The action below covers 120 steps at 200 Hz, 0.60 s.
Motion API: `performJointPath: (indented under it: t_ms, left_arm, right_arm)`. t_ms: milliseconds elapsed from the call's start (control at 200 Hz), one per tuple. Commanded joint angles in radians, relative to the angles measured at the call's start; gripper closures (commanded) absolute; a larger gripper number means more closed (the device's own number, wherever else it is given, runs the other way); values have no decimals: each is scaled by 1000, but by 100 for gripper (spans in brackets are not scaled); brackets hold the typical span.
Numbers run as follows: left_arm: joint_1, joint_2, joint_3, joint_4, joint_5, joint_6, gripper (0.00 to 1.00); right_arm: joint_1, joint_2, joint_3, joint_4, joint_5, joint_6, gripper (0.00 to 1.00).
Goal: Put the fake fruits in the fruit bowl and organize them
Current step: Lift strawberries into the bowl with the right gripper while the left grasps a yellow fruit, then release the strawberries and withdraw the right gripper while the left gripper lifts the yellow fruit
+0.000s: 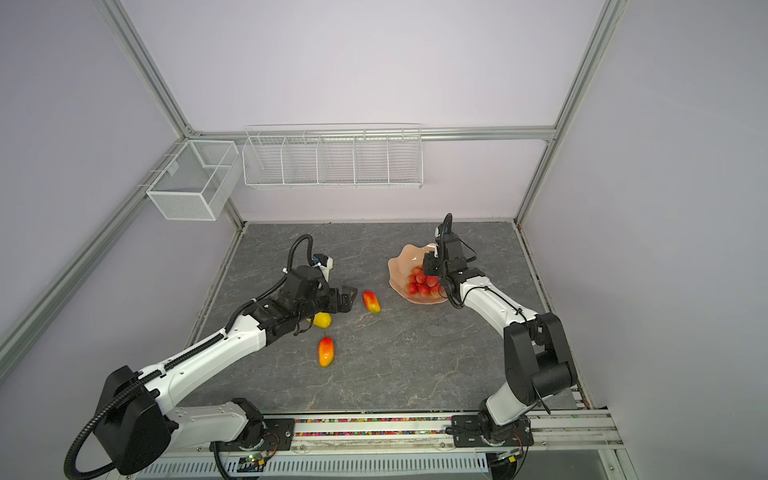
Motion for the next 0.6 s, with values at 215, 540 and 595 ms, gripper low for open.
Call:
performJointPath:
  t_ms: [215, 540, 595]
  left_arm:
    - [36, 60, 69, -301, -222, -250, 8]
    - [174, 89, -53, -231, -66, -384, 8]
    - [190, 101, -54, -235, -58, -399, 8]
  right_arm:
    - [42, -109, -27, 59, -16, -107, 30]
    - [283, -211, -114, 73, -448, -244, 5]
    - [311, -181, -103, 27, -546, -269, 11]
